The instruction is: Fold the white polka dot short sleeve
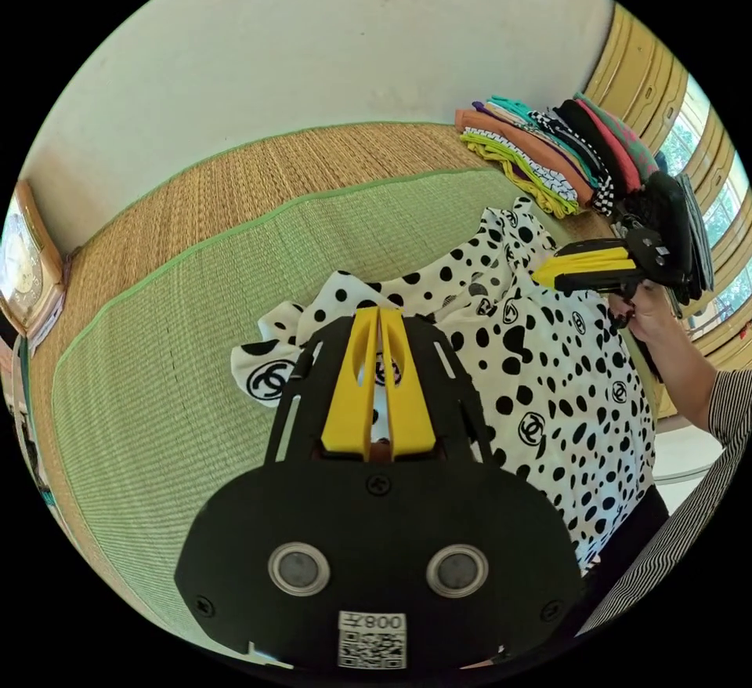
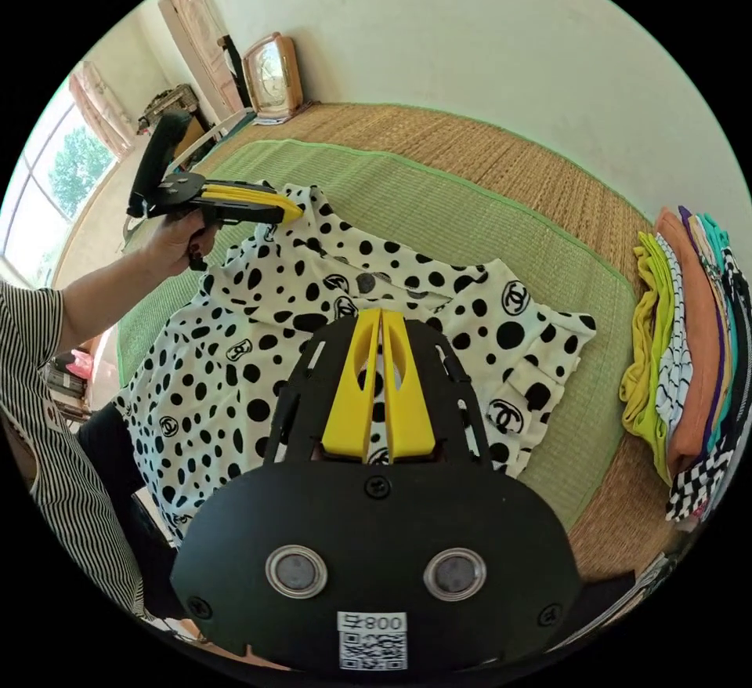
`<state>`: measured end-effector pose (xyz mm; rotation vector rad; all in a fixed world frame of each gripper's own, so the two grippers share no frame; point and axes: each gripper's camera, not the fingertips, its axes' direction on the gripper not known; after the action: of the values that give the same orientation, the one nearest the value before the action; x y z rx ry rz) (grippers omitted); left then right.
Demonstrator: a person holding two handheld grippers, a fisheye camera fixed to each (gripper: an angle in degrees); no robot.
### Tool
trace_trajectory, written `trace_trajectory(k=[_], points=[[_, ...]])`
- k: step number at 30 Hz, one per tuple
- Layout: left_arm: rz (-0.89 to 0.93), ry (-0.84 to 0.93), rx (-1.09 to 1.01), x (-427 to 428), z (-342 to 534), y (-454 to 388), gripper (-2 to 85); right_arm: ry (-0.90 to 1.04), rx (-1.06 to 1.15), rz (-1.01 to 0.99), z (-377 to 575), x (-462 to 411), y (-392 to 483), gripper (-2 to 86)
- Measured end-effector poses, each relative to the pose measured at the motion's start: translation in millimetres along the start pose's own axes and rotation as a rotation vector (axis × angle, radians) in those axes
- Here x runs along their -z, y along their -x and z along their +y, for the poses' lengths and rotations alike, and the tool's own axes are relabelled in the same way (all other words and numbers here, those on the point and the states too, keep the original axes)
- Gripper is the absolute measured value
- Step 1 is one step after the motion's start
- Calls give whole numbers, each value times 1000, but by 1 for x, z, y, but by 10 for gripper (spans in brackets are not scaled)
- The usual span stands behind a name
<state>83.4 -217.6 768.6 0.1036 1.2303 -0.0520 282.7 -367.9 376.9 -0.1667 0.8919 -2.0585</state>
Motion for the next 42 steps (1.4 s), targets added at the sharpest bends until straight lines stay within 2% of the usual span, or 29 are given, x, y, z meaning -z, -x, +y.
trace_trajectory(k=[3, 4, 6, 10, 12, 14, 19, 21, 24, 27, 31, 35, 42], points=[[165, -54, -32, 5, 8, -10, 46, 2, 112, -19, -19, -4, 21, 43], [179, -55, -44, 5, 9, -13, 53, 30, 156, -25, -27, -11, 26, 77], [160, -39, -74, 4, 14, -28, 68, 79, 203, -51, -39, -23, 29, 89], [164, -22, -151, 2, 21, -47, 74, 140, 220, 4, -53, -35, 21, 49], [183, 15, -254, -3, 20, -60, 86, 149, 238, -27, -57, -24, 13, 26], [186, 70, -370, -10, 14, -74, 94, 151, 237, -110, -60, -12, -2, 19], [96, 209, -647, -30, -7, -120, 94, 167, 144, -557, -74, 16, -74, 10], [108, 259, -754, -34, -16, -140, 75, 213, 123, -641, -80, 13, -91, 9], [153, 391, -865, -48, -22, -159, 34, 258, 88, -669, -89, 10, -108, 7], [232, 521, -867, -62, -31, -163, 19, 260, 71, -642, -95, 17, -116, 6], [248, 544, -873, -66, -36, -171, 12, 178, 62, -504, -102, 41, -117, 2], [223, 567, -921, -66, -34, -191, 9, 169, 52, -533, -118, 36, -117, 1], [225, 543, -896, -58, -46, -198, 9, 472, 171, -581, -142, -8, -82, 0]])
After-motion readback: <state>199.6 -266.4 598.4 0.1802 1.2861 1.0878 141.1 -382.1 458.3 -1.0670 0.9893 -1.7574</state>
